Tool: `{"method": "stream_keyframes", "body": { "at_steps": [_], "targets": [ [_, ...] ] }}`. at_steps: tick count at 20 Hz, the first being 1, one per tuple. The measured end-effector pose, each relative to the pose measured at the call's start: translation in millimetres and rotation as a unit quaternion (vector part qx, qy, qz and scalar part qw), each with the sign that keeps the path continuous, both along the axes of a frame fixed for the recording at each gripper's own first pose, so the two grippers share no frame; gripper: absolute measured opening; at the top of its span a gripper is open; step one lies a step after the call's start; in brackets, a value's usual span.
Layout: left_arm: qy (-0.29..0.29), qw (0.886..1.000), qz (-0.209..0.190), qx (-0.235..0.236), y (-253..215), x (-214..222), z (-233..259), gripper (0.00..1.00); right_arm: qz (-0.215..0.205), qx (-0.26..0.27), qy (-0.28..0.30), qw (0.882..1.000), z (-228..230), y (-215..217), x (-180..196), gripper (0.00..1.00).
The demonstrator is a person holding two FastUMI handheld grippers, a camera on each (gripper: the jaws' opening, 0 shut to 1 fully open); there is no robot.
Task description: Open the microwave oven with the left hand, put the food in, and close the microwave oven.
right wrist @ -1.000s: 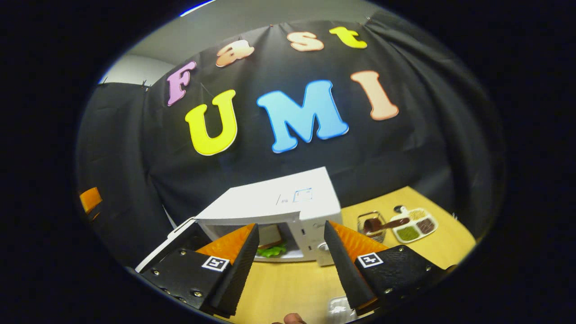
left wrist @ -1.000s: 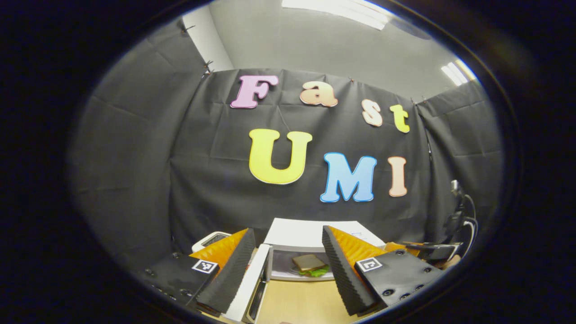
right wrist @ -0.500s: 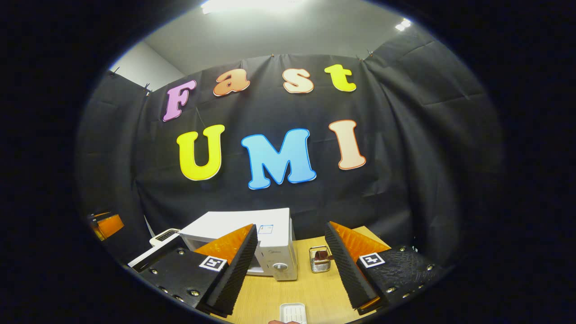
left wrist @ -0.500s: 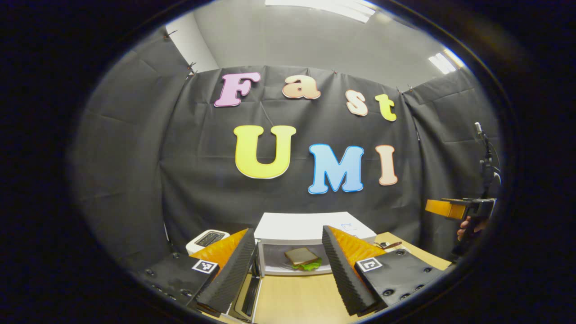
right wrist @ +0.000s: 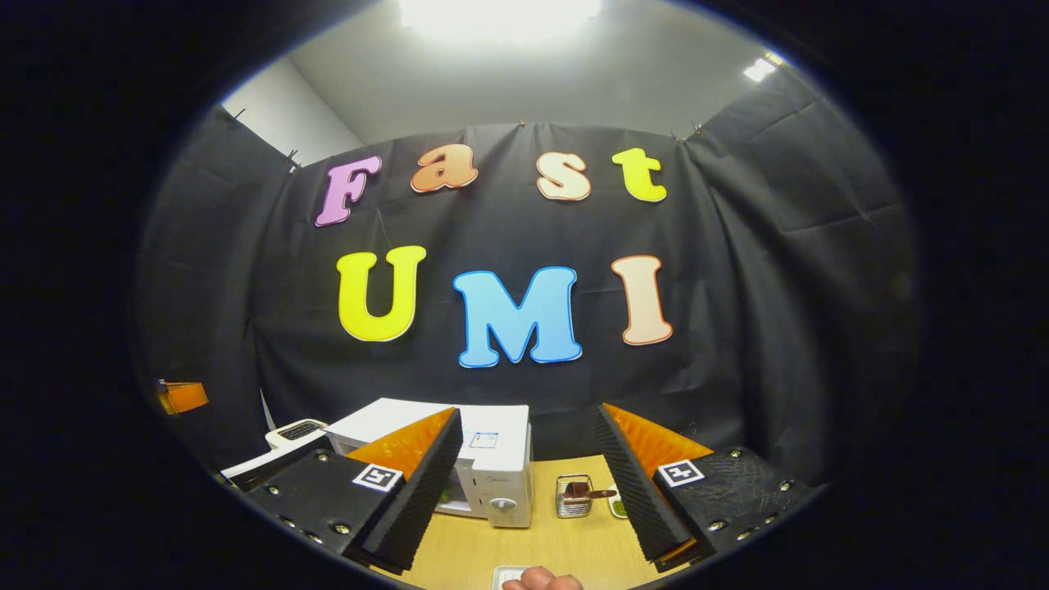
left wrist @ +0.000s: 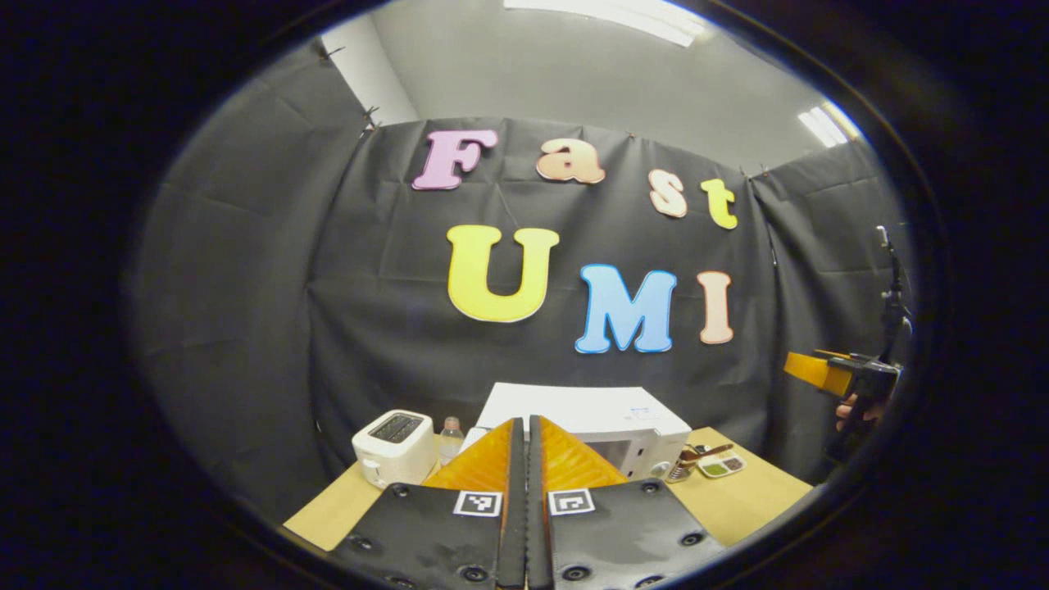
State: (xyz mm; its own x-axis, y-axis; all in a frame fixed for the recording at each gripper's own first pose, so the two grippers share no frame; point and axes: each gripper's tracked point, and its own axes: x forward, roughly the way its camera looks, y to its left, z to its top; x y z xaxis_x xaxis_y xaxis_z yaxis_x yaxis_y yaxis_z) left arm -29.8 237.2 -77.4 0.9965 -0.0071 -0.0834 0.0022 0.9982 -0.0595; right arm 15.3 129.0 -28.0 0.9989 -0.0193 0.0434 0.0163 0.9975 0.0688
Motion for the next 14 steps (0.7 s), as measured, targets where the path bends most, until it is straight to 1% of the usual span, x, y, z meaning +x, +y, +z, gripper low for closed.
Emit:
{"method": "stream_keyframes", "body": {
  "at_steps": [1, 2, 4, 5, 6, 8, 10, 12, 14],
  "targets": [
    [0.011, 1.000, 0.010, 0.012, 17.2, -8.9, -10.2, 0.07, 0.005, 0.000, 0.001, 1.000, -0.7, 3.6, 1.9, 1.00],
    [0.021, 0.999, 0.020, 0.025, 34.6, -18.7, -19.1, 0.06, 0.008, 0.000, 0.003, 1.000, -1.6, 5.9, 3.4, 0.98],
    [0.057, 0.997, 0.038, 0.040, 68.5, -40.7, -48.6, 0.07, 0.009, 0.002, 0.009, 1.000, -6.7, 5.3, 6.3, 0.97],
    [0.076, 0.995, 0.046, 0.041, 83.9, -50.3, -64.2, 0.06, 0.010, 0.006, 0.012, 1.000, -8.5, 5.5, 6.8, 0.97],
    [0.094, 0.994, 0.045, 0.033, 91.1, -61.5, -79.8, 0.07, 0.012, 0.009, 0.014, 1.000, -9.8, 7.4, 9.2, 0.98],
    [0.121, 0.990, 0.060, 0.023, 109.8, -75.1, -107.2, 0.07, 0.012, 0.011, 0.016, 1.000, -11.2, 7.1, 14.1, 0.98],
    [0.143, 0.987, 0.069, 0.013, 120.4, -79.5, -134.9, 0.07, 0.015, 0.012, 0.020, 1.000, -13.8, 7.5, 16.6, 0.98],
    [0.166, 0.983, 0.071, 0.005, 121.6, -78.2, -161.1, 0.07, 0.015, 0.014, 0.028, 0.999, -18.6, 4.6, 18.1, 0.97],
    [0.182, 0.981, 0.064, 0.004, 117.2, -75.8, -177.1, 0.07, 0.014, 0.015, 0.039, 0.999, -24.2, 0.7, 20.3, 0.98]
  ]
}}
